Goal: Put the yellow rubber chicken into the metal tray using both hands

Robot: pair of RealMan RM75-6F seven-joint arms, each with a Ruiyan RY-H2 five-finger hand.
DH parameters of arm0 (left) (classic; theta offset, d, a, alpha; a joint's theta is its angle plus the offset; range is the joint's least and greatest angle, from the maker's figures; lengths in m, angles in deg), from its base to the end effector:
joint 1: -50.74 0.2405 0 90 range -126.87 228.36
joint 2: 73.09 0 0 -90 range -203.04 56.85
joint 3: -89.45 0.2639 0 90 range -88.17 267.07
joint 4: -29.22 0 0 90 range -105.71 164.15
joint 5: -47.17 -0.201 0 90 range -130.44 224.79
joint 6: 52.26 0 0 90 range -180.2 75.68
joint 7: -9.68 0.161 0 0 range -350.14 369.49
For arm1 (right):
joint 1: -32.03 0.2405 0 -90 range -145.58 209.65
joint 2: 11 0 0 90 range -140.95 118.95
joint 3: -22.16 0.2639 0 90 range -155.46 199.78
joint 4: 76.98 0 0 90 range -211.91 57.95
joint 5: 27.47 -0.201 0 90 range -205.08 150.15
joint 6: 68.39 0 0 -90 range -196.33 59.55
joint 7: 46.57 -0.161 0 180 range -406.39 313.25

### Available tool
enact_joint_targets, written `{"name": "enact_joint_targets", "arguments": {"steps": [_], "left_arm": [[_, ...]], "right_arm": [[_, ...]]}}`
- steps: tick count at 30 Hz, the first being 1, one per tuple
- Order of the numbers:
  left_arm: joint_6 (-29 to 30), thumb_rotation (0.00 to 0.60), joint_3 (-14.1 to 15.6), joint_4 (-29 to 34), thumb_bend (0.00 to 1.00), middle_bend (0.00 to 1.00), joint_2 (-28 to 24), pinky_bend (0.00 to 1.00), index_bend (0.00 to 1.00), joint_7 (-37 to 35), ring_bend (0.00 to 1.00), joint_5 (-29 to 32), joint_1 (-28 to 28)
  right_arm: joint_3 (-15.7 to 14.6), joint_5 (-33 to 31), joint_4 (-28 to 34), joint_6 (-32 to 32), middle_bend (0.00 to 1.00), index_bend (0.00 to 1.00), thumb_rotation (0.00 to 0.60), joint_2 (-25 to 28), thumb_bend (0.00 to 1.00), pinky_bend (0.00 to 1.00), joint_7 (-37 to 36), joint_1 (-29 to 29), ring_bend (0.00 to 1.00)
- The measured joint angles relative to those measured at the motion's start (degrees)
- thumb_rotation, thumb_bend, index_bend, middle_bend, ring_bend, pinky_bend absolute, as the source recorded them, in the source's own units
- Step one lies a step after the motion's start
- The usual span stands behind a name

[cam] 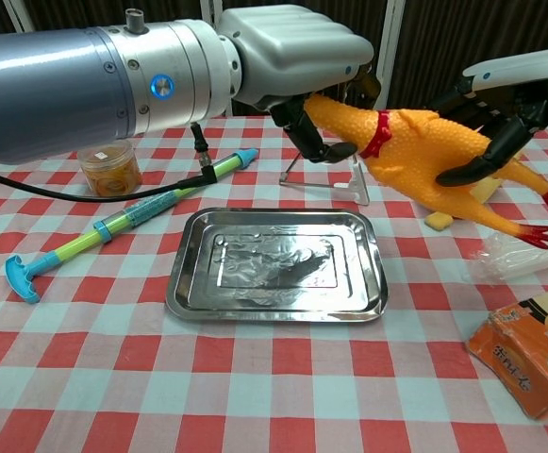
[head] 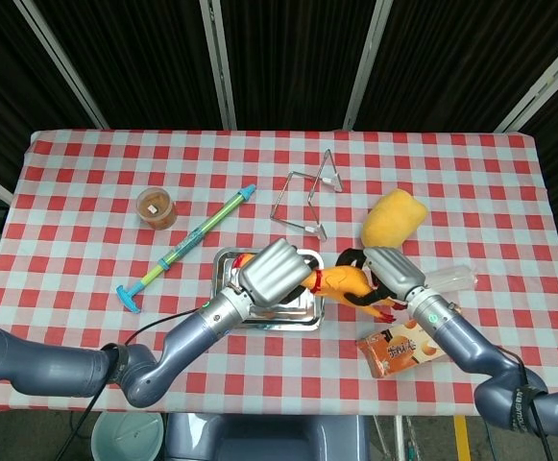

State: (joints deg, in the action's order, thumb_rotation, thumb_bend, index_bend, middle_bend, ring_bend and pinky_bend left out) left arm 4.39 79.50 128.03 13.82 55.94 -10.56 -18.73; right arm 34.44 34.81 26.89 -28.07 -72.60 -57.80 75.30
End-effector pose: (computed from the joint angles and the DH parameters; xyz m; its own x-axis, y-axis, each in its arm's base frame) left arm 0.0461 0.3427 -0.0164 0.6741 -0.1260 0.7278 0.4068 -0.7591 -0.5082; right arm -0.1437 -0.3542 0.0886 0.0985 -0.5305 0.8419 -0.9750 -0.2209 -0.0251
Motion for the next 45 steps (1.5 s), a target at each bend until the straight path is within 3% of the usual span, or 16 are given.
{"name": "enact_joint_targets", "arguments": {"steps": [6,11,15,18,19,20,21,22,25,26,29,39,45], "left_arm": [[-0.1,0.6,0.1,0.9,0.64,0.75,-0.7,0.78,0.66,-0.9,0.65,-0.7,0.4],[0.0,0.6,0.2,1.6,0.64,0.75,-1.4,0.78,0.66,-1.4,0.65,-1.6,0.8],[0.1,0.6,0.4,1.7,0.64,0.75,-1.5,0.78,0.66,-1.4,0.65,-2.0,1.0],[0.5,0.6,0.6,1.5,0.64,0.75,-1.5,0.78,0.66,-1.2,0.65,-2.2,1.3],[0.6,0.6,0.6,1.4,0.64,0.75,-1.5,0.78,0.66,-1.3,0.65,-2.3,1.4],[0.6,0.6,0.6,1.4,0.64,0.75,-1.4,0.78,0.66,-1.3,0.65,-2.5,1.4],[0.7,0.6,0.6,1.3,0.64,0.75,-1.5,0.78,0.66,-1.4,0.65,-2.6,1.5],[0.7,0.6,0.6,1.2,0.64,0.75,-1.5,0.78,0.66,-1.5,0.65,-2.8,1.6],[0.8,0.6,0.7,1.0,0.64,0.75,-1.5,0.78,0.66,-2.0,0.65,-3.3,1.9],[0.8,0.6,0.7,0.9,0.64,0.75,-1.5,0.78,0.66,-2.2,0.65,-3.6,2.0],[1.0,0.6,0.8,0.4,0.64,0.75,-1.4,0.78,0.66,-2.9,0.65,-4.5,2.4],[1.2,0.6,1.7,-0.9,0.63,0.75,-1.3,0.78,0.66,-6.7,0.65,-7.6,4.2],[1.3,0.6,2.6,-2.0,0.61,0.74,-1.2,0.77,0.65,-12.1,0.65,-9.6,6.2]], "right_arm": [[-0.3,0.3,-0.4,1.3,0.91,0.99,0.6,-0.9,1.0,0.94,1.2,-0.2,0.89],[-0.4,0.4,-0.4,2.1,0.97,1.0,0.6,-1.4,1.0,0.99,1.6,-0.4,0.96],[-0.4,0.4,-0.1,2.7,0.97,0.99,0.6,-1.5,1.0,0.99,1.9,-0.6,0.95],[-0.6,1.5,0.5,3.3,0.85,0.81,0.6,-1.0,1.0,0.85,2.4,-1.0,0.8],[-0.6,1.8,0.8,3.3,0.75,0.69,0.6,-0.7,0.98,0.74,2.2,-1.1,0.69],[-0.7,2.4,1.0,3.0,0.63,0.53,0.6,-0.2,0.89,0.56,1.9,-1.2,0.57],[-0.8,2.9,1.2,2.7,0.56,0.45,0.6,0.2,0.8,0.46,1.7,-1.2,0.5],[-1.0,3.4,1.3,2.3,0.48,0.33,0.6,0.6,0.63,0.32,1.6,-1.2,0.41],[-1.5,5.4,1.9,1.7,0.22,0.05,0.6,1.8,0.25,0.14,1.4,-1.4,0.17],[-1.7,5.7,2.2,1.3,0.13,0.01,0.6,2.3,0.17,0.11,1.3,-1.4,0.09],[-2.1,6.9,3.2,0.0,0.01,0.0,0.6,3.7,0.06,0.07,1.0,-1.4,0.0],[-2.8,8.9,4.3,2.2,0.0,0.0,0.6,5.1,0.05,0.04,1.0,-2.8,0.0],[-3.2,8.8,4.6,3.7,0.0,0.0,0.6,8.6,0.05,0.04,1.5,-4.3,0.0]]}}
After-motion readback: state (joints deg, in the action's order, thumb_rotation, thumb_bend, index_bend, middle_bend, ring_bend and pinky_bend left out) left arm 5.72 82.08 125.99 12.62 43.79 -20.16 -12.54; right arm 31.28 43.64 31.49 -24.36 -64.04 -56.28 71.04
